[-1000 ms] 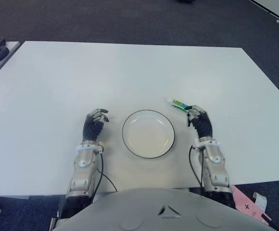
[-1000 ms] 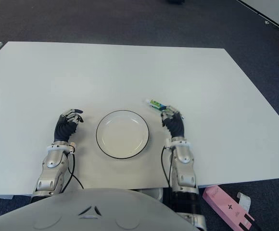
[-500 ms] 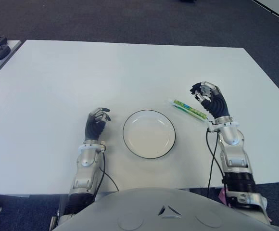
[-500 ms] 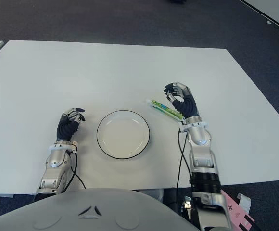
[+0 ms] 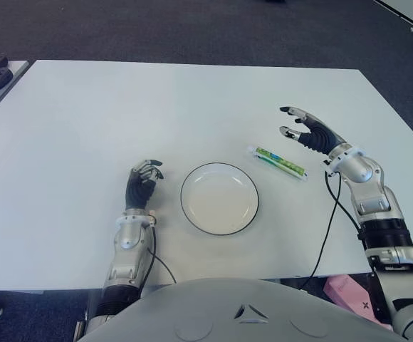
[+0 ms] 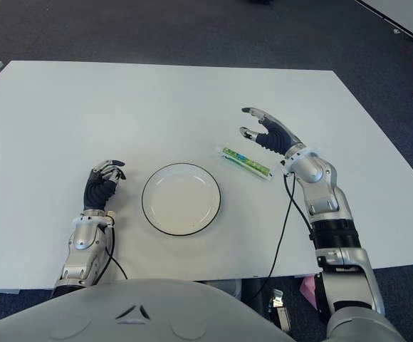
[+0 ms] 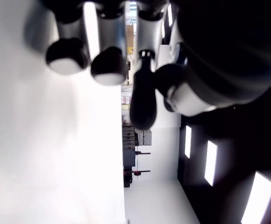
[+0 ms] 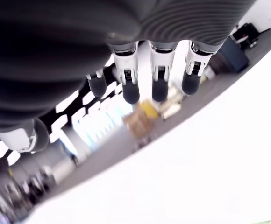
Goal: Put the toothpaste on the table into the plate.
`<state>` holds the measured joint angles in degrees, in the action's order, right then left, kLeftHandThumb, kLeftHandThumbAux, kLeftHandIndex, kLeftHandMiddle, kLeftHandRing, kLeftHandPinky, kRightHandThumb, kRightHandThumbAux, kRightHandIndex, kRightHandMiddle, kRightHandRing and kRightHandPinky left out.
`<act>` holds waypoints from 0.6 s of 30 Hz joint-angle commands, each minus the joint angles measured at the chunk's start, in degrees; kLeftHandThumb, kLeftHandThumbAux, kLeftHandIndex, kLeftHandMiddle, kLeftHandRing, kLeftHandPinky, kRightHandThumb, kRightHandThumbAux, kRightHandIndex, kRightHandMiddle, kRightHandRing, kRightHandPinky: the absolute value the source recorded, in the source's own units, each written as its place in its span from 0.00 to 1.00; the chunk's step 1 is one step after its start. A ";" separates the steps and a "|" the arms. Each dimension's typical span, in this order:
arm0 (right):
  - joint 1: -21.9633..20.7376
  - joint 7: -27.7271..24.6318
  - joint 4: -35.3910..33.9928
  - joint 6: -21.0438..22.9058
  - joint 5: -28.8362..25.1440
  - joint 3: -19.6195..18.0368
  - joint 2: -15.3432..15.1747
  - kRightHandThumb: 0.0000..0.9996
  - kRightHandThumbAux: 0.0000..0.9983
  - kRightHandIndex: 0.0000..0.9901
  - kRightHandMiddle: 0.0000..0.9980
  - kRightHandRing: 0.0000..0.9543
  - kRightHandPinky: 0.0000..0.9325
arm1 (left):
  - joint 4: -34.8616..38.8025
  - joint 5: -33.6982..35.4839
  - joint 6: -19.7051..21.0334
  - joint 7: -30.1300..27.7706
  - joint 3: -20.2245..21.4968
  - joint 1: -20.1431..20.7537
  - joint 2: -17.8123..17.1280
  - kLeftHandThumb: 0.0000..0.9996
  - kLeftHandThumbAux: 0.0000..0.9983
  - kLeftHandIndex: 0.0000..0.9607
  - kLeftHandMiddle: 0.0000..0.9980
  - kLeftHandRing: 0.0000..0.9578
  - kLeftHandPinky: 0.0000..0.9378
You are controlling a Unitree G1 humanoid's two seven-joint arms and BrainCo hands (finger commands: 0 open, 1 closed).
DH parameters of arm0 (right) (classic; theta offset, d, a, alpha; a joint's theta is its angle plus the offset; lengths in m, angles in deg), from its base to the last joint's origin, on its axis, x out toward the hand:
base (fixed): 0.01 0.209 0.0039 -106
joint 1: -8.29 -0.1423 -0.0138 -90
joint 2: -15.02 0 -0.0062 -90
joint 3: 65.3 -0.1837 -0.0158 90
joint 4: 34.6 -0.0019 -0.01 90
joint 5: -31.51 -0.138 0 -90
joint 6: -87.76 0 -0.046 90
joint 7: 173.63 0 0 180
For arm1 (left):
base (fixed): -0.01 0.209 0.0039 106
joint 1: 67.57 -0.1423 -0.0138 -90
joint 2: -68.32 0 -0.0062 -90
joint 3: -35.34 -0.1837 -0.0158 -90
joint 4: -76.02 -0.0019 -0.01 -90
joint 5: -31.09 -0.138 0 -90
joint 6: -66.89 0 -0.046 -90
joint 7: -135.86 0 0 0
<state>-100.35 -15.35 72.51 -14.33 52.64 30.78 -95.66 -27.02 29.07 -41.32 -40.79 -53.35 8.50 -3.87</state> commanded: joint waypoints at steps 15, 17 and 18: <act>-14.11 5.23 24.34 -13.79 13.40 12.27 -3.30 0.58 0.13 0.00 0.00 0.00 0.00 | -2.76 1.39 0.47 -0.17 0.25 -1.76 0.46 0.70 0.72 0.46 0.89 0.92 0.93; -15.26 5.25 25.87 -14.56 14.97 13.87 -3.40 0.58 0.11 0.00 0.00 0.00 0.00 | -3.21 1.21 -0.50 0.27 0.40 -1.70 0.60 0.70 0.72 0.46 0.89 0.93 0.94; -15.87 5.13 26.59 -14.91 15.73 14.66 -3.45 0.58 0.11 0.00 0.00 0.00 0.00 | -3.60 1.18 -1.09 0.39 0.50 -1.60 0.61 0.70 0.72 0.46 0.89 0.93 0.94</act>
<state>-114.25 -10.21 96.55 -27.84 65.59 42.84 -98.77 -27.63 30.08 -43.09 -40.87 -53.18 8.24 -3.74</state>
